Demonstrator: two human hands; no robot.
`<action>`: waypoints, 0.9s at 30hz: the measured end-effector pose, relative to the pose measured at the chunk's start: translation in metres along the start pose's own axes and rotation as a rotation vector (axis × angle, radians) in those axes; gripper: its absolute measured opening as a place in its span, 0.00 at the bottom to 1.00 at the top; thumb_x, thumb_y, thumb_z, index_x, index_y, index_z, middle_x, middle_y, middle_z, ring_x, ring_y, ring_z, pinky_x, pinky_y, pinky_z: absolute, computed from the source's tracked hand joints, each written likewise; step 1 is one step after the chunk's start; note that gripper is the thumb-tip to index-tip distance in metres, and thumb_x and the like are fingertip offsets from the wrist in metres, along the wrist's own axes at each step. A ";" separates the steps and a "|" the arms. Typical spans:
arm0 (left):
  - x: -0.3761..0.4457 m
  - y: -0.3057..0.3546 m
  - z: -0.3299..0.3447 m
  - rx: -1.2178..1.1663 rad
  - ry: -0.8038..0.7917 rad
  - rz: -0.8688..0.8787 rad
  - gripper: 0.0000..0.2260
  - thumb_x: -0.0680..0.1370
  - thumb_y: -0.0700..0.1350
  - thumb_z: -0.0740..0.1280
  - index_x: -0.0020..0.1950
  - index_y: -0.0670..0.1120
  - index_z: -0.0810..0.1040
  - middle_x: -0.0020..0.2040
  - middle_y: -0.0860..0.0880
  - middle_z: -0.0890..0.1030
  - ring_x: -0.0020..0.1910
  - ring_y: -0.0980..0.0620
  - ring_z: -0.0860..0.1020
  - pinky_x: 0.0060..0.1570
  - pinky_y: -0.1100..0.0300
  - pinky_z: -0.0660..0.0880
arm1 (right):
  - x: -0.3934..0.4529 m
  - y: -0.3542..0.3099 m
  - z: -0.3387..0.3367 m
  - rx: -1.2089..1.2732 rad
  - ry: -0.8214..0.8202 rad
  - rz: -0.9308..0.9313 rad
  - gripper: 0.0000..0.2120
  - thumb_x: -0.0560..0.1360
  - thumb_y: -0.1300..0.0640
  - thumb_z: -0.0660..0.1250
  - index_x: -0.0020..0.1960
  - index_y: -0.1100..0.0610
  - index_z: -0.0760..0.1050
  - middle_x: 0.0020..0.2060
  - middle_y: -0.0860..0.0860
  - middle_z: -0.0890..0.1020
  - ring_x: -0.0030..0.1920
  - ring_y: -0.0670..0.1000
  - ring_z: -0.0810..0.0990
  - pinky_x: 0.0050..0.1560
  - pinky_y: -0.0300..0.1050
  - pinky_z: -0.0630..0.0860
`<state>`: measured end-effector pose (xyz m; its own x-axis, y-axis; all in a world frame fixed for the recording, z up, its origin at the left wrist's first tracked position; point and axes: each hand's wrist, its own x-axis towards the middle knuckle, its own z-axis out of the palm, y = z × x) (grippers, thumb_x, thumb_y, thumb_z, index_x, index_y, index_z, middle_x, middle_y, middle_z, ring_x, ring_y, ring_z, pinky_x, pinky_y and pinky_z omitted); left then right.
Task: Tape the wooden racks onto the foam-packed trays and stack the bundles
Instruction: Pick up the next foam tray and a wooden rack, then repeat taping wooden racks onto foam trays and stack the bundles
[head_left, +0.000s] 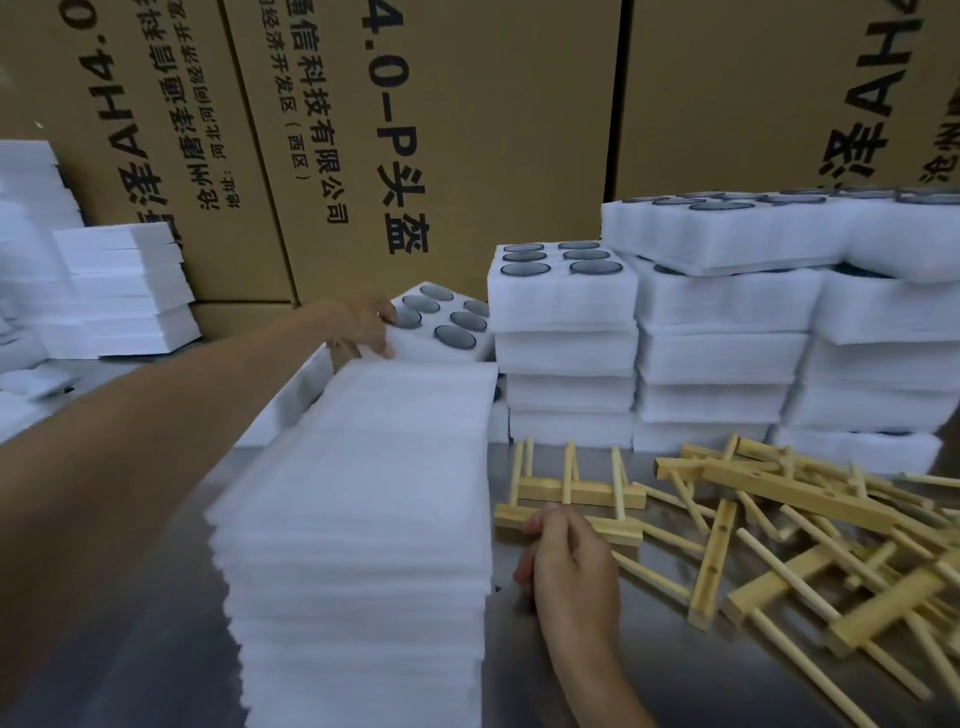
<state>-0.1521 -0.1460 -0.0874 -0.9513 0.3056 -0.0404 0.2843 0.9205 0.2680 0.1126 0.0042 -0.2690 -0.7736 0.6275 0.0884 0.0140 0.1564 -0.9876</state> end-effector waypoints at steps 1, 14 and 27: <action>-0.007 -0.001 -0.005 0.016 0.044 0.011 0.22 0.74 0.38 0.75 0.67 0.44 0.76 0.62 0.40 0.76 0.52 0.38 0.81 0.52 0.46 0.81 | 0.000 -0.001 0.000 0.012 -0.004 0.005 0.14 0.78 0.49 0.55 0.41 0.43 0.76 0.27 0.50 0.80 0.29 0.51 0.79 0.40 0.58 0.81; -0.124 0.000 -0.070 0.303 0.723 0.098 0.17 0.79 0.47 0.68 0.66 0.45 0.74 0.53 0.37 0.79 0.50 0.35 0.77 0.40 0.50 0.70 | -0.007 -0.002 -0.010 0.112 -0.007 -0.008 0.16 0.80 0.52 0.55 0.38 0.51 0.77 0.25 0.52 0.78 0.28 0.53 0.77 0.28 0.51 0.76; -0.293 0.124 0.015 -0.349 0.495 0.529 0.15 0.75 0.55 0.71 0.61 0.55 0.77 0.54 0.48 0.79 0.53 0.45 0.79 0.51 0.49 0.78 | -0.014 -0.076 -0.137 0.286 -0.019 0.035 0.12 0.83 0.54 0.53 0.52 0.57 0.74 0.43 0.55 0.82 0.39 0.56 0.81 0.46 0.56 0.79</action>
<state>0.1639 -0.1182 -0.0563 -0.6667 0.4609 0.5857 0.7361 0.5300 0.4209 0.2089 0.0880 -0.1777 -0.7877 0.6137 0.0539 -0.1362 -0.0882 -0.9867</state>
